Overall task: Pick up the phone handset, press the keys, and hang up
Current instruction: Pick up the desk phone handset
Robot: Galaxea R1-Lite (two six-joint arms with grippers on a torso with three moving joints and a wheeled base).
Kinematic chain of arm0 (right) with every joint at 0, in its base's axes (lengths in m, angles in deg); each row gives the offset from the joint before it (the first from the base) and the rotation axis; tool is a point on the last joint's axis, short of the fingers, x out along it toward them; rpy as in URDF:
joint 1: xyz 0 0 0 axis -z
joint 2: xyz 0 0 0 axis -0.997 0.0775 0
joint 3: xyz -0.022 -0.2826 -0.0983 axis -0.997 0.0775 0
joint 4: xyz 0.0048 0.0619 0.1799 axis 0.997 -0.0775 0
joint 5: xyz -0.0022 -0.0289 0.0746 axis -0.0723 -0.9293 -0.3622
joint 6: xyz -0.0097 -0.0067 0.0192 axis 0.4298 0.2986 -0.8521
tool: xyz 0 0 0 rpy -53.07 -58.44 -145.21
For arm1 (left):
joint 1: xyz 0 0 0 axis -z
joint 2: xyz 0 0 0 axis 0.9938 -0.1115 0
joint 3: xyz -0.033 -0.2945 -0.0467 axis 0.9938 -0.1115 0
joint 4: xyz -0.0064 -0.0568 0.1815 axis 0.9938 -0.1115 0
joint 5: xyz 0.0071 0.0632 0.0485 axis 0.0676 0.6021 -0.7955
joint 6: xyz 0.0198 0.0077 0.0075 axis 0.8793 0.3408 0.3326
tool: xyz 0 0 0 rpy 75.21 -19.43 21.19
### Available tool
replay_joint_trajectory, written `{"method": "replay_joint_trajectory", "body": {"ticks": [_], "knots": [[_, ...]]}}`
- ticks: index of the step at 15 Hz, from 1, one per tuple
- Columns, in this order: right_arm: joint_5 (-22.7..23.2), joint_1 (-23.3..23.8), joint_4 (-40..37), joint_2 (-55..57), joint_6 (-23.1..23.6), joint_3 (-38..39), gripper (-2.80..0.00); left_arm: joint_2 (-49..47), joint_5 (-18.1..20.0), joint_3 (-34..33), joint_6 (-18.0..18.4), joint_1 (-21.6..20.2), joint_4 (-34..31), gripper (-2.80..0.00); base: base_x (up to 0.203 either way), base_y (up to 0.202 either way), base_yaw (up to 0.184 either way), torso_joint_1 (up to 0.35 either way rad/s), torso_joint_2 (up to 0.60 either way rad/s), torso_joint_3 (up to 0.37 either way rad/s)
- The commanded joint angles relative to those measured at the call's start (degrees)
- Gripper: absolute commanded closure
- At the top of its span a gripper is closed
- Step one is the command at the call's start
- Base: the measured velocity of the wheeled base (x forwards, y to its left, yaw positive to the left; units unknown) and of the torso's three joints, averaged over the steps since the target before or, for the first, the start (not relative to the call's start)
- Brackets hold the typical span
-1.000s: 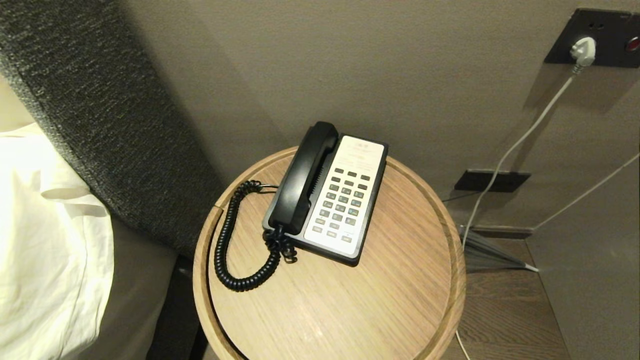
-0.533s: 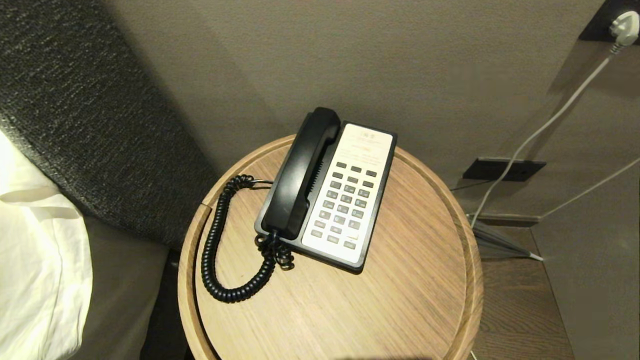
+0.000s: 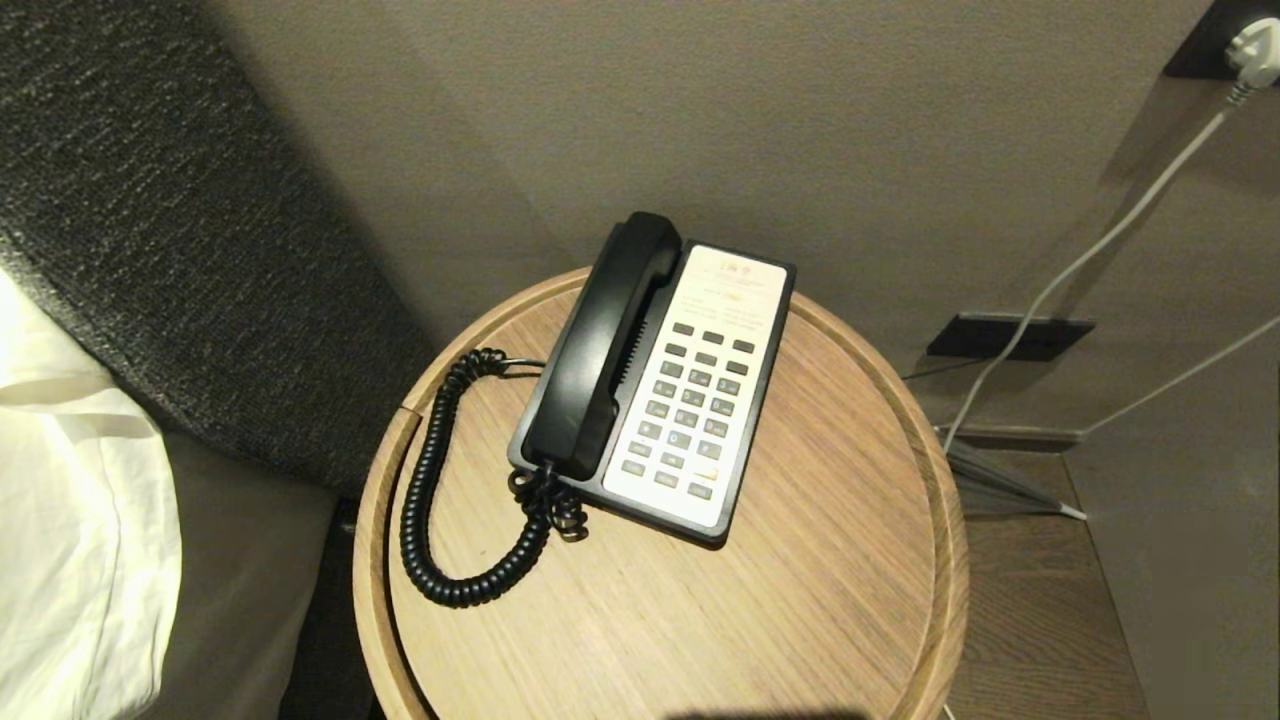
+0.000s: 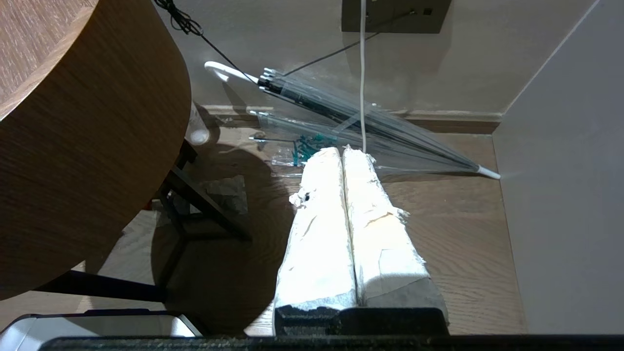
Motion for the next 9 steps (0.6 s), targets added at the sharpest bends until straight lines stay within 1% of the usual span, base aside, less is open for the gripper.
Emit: {"method": "replay_joint_trajectory", "body": {"ticks": [1, 2, 4, 6, 9], "knots": [[0.1, -0.01, 0.03, 0.08, 0.0, 1.23, 0.0, -0.25, 0.99, 0.79, 0.54, 0.02, -0.94, 0.0, 0.0, 0.0, 0.0, 0.0, 0.0, 0.0], [0.01, -0.01, 0.03, 0.08, 0.0, 1.23, 0.0, -1.82, 2.74, 5.97, 1.22, 0.03, -3.37, 0.0, 0.0, 0.0, 0.0, 0.0, 0.0, 0.0], [0.02, -0.01, 0.03, 0.08, 0.0, 1.23, 0.0, -10.39, 5.3, 18.51, 1.72, 0.01, -10.65, 0.0, 0.0, 0.0, 0.0, 0.0, 0.0, 0.0], [0.1, -0.01, 0.03, 0.08, 0.0, 1.23, 0.0, -24.5, 7.13, 29.74, 1.36, 0.06, -15.03, 0.0, 0.0, 0.0, 0.0, 0.0, 0.0, 0.0], [0.1, -0.01, 0.03, 0.08, 0.0, 1.23, 0.0, -46.77, 13.89, 50.24, 0.31, 0.38, -19.78, 0.0, 0.0, 0.0, 0.0, 0.0, 0.0, 0.0]]}}
